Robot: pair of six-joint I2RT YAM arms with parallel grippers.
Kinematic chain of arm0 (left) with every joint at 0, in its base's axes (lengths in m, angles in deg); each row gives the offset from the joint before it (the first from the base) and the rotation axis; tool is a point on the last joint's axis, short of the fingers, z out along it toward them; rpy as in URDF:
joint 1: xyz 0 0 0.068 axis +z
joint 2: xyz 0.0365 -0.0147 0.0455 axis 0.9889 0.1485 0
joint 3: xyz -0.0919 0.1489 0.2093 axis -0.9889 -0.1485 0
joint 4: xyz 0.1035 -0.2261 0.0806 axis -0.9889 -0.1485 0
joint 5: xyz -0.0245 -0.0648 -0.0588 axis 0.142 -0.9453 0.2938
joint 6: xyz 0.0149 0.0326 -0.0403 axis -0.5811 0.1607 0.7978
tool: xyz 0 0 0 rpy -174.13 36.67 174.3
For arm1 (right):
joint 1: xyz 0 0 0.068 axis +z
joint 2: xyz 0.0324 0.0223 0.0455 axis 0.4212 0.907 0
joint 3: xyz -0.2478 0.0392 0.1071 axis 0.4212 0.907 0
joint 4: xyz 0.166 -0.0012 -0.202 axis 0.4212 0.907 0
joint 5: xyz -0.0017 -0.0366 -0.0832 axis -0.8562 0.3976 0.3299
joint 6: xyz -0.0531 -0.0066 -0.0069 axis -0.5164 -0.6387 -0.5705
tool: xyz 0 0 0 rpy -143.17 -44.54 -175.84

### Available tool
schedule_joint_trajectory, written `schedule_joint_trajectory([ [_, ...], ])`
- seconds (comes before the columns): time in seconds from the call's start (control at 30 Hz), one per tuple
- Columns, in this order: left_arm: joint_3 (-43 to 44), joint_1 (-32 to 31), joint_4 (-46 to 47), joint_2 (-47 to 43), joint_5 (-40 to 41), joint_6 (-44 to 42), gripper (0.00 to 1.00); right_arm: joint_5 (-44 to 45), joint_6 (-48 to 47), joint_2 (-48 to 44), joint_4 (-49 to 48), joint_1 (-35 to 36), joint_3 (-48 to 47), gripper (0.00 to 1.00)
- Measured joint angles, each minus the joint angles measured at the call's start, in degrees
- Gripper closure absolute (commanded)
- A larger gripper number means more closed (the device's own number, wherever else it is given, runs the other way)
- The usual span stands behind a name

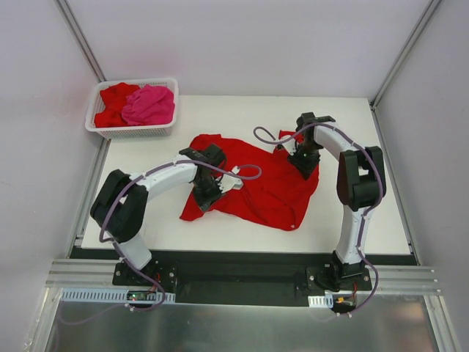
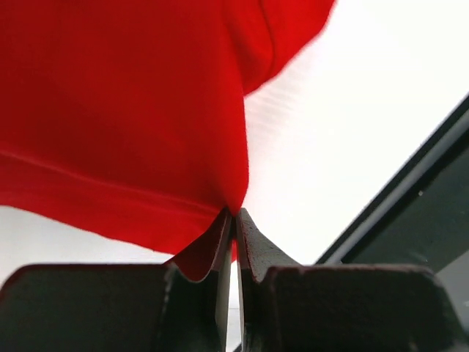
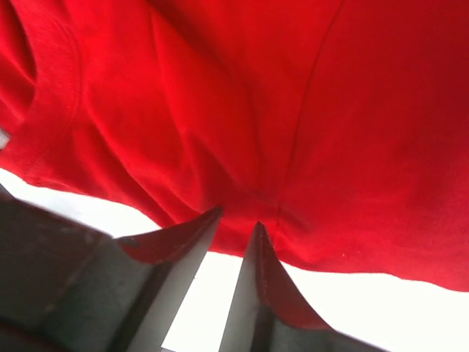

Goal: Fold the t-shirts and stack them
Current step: Flatten out the tshirt

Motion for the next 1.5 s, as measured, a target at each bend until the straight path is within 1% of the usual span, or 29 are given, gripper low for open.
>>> schedule_joint_trajectory([
  [0.1, -2.40, 0.00, -1.46, -3.63, -0.09, 0.24, 0.97, 1.31, -0.61, 0.85, -0.07, 0.00, -0.31, 0.86],
  [0.17, -4.13, 0.00, -2.29, -5.99, -0.22, 0.50, 1.00, 2.34, -0.81, 1.22, -0.15, 0.00, -0.33, 0.91],
  [0.2, -5.09, 0.00, -2.58, -7.08, -0.26, 0.66, 1.00, 2.67, -0.96, 1.40, -0.17, 0.00, -0.33, 0.92],
  [0.27, -7.04, 0.00, -3.37, -9.18, -0.28, 0.90, 1.00, 3.72, -1.09, 1.75, -0.35, 0.00, -0.33, 0.98],
  [0.47, -10.84, 0.00, -4.87, -12.15, -0.24, 1.07, 1.00, 7.74, -1.07, 1.88, -2.93, -0.02, -0.61, 0.99],
  [0.63, -10.88, 0.00, -5.35, -12.24, -0.24, 1.05, 1.00, 11.13, -0.59, 1.88, -6.43, -0.02, -1.57, 0.99],
  [0.67, -10.86, 0.00, -5.42, -12.24, -0.24, 1.05, 1.00, 11.65, -0.48, 2.01, -6.93, -0.02, -1.90, 0.80],
  [0.7, -10.84, 0.00, -5.46, -12.24, -0.24, 1.05, 1.00, 12.00, -0.37, 2.38, -6.99, -0.02, -2.67, 0.69],
  [0.73, -10.71, 0.00, -5.57, -12.22, -0.26, 1.05, 1.00, 11.93, 0.26, 2.95, -6.43, -0.02, -4.04, 0.64],
  [0.83, -9.97, 0.00, -5.88, -12.20, -0.33, 1.07, 1.00, 9.42, 2.29, 4.70, -4.55, -0.09, -8.55, 0.41],
  [0.87, -9.70, 0.00, -5.88, -12.17, -0.39, 1.07, 1.00, 8.07, 3.10, 4.72, -4.00, -0.09, -9.01, 0.32],
  [0.93, -9.46, -0.11, -5.90, -12.17, -0.44, 1.07, 1.00, 5.27, 4.44, 4.55, -2.82, 0.04, -9.20, 0.30],
  [1.1, -9.46, -0.24, -6.05, -12.15, -0.61, 1.07, 1.00, 1.46, 6.23, 4.57, -1.49, 0.87, -8.09, 0.30],
  [1.13, -9.46, -0.24, -6.05, -12.15, -0.63, 1.07, 1.00, 0.90, 6.40, 4.59, -1.20, 1.01, -8.02, 0.32],
  [1.23, -9.53, -0.24, -6.08, -12.15, -0.61, 1.05, 1.00, -0.17, 6.62, 4.66, -0.74, 1.46, -7.87, 0.45],
  [1.27, -9.64, -0.24, -6.05, -12.15, -0.61, 1.05, 1.00, -0.39, 6.69, 4.76, -0.63, 1.60, -7.85, 0.55],
  [1.33, -10.03, -0.24, -6.08, -12.17, -0.61, 1.03, 1.00, -0.63, 6.71, 5.14, -0.57, 1.77, -7.85, 0.66],
  [1.37, -10.29, -0.24, -6.08, -12.20, -0.61, 1.03, 1.00, -0.66, 6.75, 5.42, -0.57, 1.84, -7.85, 0.80],
  [1.43, -10.80, -0.24, -6.08, -12.28, -0.59, 1.03, 1.00, -0.57, 6.60, 6.03, -0.50, 2.01, -7.85, 0.99],
  [1.5, -11.13, -0.24, -6.10, -12.37, -0.59, 1.01, 1.00, -0.35, 6.47, 6.73, -0.42, 2.12, -7.85, 0.99],
])
